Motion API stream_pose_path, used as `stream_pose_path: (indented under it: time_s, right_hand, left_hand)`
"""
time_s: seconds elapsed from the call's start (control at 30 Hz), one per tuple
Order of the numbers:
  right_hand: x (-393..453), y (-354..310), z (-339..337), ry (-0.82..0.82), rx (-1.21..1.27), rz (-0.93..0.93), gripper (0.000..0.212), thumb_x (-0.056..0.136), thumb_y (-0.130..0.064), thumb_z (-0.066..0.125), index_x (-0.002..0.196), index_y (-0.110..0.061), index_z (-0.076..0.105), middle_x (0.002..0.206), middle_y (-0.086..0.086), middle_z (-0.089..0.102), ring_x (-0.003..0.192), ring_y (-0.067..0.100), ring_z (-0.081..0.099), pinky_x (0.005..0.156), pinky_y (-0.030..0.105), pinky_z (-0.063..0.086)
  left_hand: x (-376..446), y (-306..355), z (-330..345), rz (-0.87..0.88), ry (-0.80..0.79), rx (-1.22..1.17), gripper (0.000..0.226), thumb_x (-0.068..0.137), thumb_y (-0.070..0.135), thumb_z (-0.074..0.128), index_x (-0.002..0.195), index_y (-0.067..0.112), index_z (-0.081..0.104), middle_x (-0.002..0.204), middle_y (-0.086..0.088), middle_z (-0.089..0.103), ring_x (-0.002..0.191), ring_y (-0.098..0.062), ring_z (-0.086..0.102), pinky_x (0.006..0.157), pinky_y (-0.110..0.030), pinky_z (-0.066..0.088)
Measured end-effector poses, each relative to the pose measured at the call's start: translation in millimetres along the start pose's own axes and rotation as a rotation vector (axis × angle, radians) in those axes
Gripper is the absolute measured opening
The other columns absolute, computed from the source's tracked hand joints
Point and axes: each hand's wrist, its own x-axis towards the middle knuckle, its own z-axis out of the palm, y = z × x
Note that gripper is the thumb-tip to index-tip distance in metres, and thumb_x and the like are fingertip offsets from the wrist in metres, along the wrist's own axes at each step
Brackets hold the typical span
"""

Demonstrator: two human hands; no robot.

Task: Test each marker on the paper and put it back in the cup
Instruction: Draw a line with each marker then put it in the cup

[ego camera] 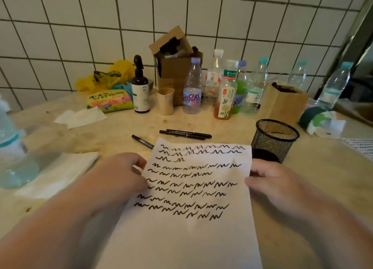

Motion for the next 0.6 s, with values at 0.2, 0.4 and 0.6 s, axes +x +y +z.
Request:
stream_pose_path:
  time_s: [0.2,0.4,0.6]
  right_hand:
    - [3.7,9.2,6.1,0.136,-0.331,-0.044,0.034,0.093,-0.012,0.064,0.102,-0.043,0.073,0.099,-0.022,0.074,0.093,-0.007,0.066,0.08,0.025,0.055]
    - [9.3,7.1,5.0,0.229,-0.554,-0.074,0.024,0.084,-0.026,0.077,0.105,-0.038,0.072,0.099,-0.02,0.064,0.091,-0.002,0.057,0.068,0.011,0.04]
    - [10.6,10.2,0.8,0.456,-0.47,-0.073,0.025,0.099,-0.022,0.056,0.123,-0.029,0.064,0.103,-0.012,0.055,0.086,0.006,0.052,0.071,0.028,0.04]
  left_hand:
    - [-15.5,2.5,-12.0,0.018,-0.279,-0.009,0.008,0.082,0.0,0.068,0.09,0.002,0.07,0.059,-0.02,0.066,0.038,-0.018,0.045,0.036,-0.02,0.034]
    - [-26.0,7.7,-8.1,-0.034,-0.407,0.003,0.038,0.089,0.004,0.064,0.052,0.007,0.056,0.037,-0.009,0.051,0.024,-0.014,0.041,0.03,-0.02,0.03]
    - [-27.7,3.4,-6.6,-0.083,-0.443,-0.052,0.052,0.093,0.007,0.059,0.041,0.007,0.057,0.036,-0.008,0.048,0.022,-0.013,0.036,0.029,-0.02,0.022]
